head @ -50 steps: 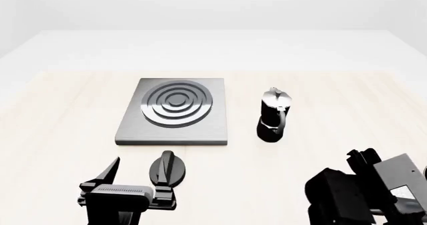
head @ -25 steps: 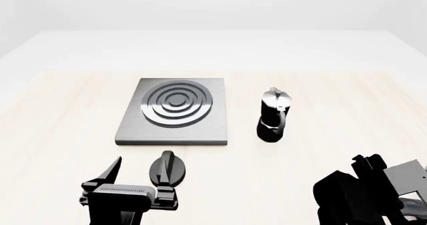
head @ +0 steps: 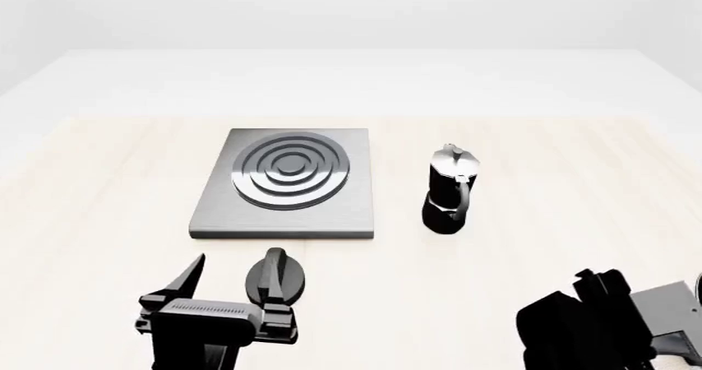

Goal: Put the frying pan on the stove.

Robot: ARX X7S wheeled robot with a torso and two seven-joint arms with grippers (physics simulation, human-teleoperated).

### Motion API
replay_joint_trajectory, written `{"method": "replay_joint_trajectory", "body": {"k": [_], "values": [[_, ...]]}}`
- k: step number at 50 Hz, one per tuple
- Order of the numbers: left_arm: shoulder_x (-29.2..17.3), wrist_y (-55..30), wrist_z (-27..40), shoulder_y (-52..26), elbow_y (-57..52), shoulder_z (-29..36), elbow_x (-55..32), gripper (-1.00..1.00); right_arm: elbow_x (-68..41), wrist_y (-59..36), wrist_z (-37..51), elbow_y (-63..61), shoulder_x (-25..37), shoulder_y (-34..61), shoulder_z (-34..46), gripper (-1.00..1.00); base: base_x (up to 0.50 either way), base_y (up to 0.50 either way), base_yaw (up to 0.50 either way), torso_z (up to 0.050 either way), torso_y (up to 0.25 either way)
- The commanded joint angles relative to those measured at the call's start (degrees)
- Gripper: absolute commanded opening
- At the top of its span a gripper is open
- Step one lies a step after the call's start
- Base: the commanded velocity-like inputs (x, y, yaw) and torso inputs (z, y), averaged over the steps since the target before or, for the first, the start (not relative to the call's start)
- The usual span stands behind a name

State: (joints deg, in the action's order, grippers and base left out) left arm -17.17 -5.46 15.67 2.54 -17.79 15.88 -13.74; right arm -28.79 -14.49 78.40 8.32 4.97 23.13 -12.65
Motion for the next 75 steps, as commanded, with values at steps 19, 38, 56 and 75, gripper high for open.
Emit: {"method": "replay_joint_trajectory", "body": {"k": [19, 38, 56, 75], "values": [[-0.5, -0.4, 0.7, -0.2, -0.8, 0.7, -0.1, 1.00, -1.5, 1.8, -0.8, 1.3, 0.2, -0.4, 1.2, -1.00, 0.00, 0.00, 0.00, 0.000, 0.000], [-0.5, 0.7, 1.0, -0.2, 0.5, 1.1, 0.1, 1.00, -1.0, -1.2, 0.3, -8.0, 1.1, -2.2, 5.5, -1.00, 0.00, 0.00, 0.00, 0.000, 0.000], [-0.8, 0.8, 1.2, -0.2, 0.1, 1.1, -0.8, 1.00, -2.2, -4.9, 1.0, -19.1, 2.2, -1.4, 9.3, -1.00, 0.00, 0.00, 0.00, 0.000, 0.001], [-1.2, 0.6, 1.7, -0.1, -0.8, 1.1, -1.2, 1.00, -1.3, -10.1, 2.8, -27.4, 3.4, 0.2, 14.2, -1.00, 0.00, 0.00, 0.00, 0.000, 0.002]]}}
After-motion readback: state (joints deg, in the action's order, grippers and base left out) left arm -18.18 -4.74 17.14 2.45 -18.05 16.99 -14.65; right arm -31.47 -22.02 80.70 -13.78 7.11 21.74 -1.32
